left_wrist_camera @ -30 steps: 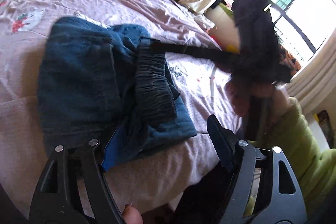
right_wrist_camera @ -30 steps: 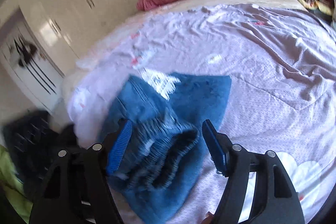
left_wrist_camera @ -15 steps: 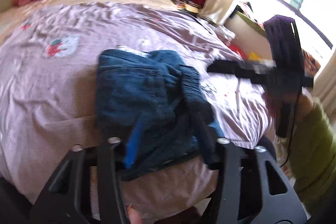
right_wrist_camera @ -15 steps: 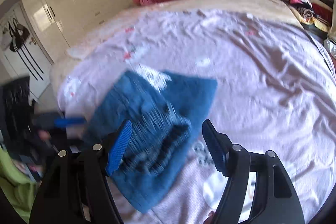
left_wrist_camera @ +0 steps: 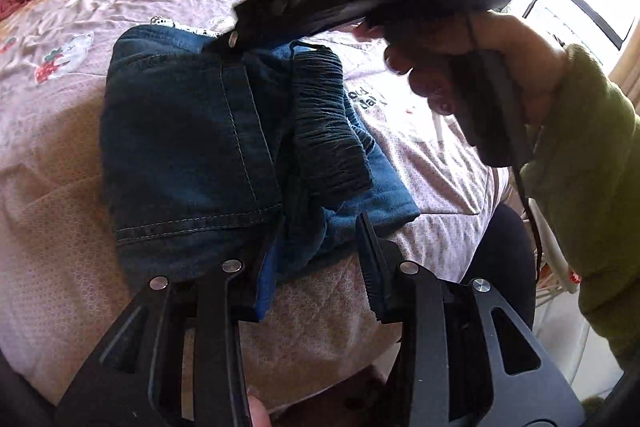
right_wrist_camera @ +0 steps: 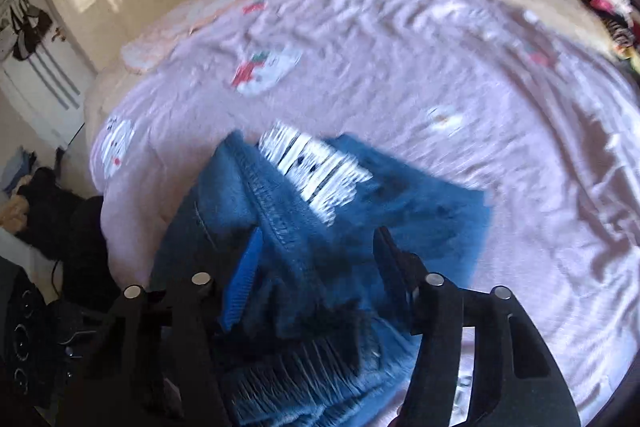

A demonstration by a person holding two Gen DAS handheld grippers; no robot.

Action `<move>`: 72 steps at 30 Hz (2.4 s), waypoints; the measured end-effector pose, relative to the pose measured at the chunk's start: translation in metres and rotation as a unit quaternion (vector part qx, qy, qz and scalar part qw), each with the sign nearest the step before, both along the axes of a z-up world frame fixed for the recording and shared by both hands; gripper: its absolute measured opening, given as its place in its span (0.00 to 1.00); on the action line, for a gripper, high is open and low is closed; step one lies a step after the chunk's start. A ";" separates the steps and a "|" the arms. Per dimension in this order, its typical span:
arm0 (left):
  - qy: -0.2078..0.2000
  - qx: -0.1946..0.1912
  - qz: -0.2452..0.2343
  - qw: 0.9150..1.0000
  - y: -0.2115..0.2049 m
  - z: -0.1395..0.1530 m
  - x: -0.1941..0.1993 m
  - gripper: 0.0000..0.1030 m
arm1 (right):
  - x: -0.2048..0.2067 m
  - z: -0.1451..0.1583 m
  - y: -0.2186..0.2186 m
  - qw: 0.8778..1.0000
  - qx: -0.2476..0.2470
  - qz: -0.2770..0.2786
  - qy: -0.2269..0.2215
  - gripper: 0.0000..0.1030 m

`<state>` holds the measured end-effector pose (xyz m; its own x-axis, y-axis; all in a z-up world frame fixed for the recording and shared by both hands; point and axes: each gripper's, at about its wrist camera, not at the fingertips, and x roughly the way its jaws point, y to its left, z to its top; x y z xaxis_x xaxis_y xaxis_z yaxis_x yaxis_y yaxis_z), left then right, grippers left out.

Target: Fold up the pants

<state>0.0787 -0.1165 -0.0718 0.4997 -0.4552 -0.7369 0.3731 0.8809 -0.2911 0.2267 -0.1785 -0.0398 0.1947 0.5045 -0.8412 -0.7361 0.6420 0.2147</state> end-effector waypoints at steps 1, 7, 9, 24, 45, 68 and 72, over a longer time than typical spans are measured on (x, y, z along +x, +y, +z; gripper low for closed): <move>0.001 -0.001 0.000 1.000 0.001 0.000 0.000 0.27 | -0.004 -0.002 0.003 1.000 0.000 0.008 -0.002 0.20; 0.006 -0.014 0.006 1.000 0.003 0.000 0.003 0.28 | -0.004 0.015 -0.009 0.997 0.010 -0.043 -0.059 0.08; 0.005 -0.011 0.007 1.000 0.001 0.000 0.003 0.28 | -0.001 0.006 -0.008 0.997 -0.008 -0.046 -0.057 0.08; 0.006 -0.008 0.011 1.000 0.002 0.000 0.002 0.28 | -0.017 0.012 -0.018 0.994 0.022 -0.082 -0.069 0.34; 0.006 -0.019 0.011 1.000 0.005 0.004 -0.002 0.35 | -0.045 0.007 -0.032 0.996 0.033 -0.064 -0.054 0.44; -0.041 -0.007 0.059 0.997 0.029 0.051 -0.021 0.73 | -0.103 0.078 -0.110 0.969 0.128 -0.157 -0.141 0.79; -0.048 -0.004 0.071 0.996 0.035 0.056 -0.020 0.78 | -0.110 0.077 -0.118 0.966 0.130 -0.172 -0.144 0.82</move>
<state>0.0583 -0.0814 -0.0161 0.6275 -0.3799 -0.6797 0.2709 0.9249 -0.2668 0.1170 -0.2961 0.0376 0.5954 0.5557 -0.5802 -0.5428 0.8107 0.2195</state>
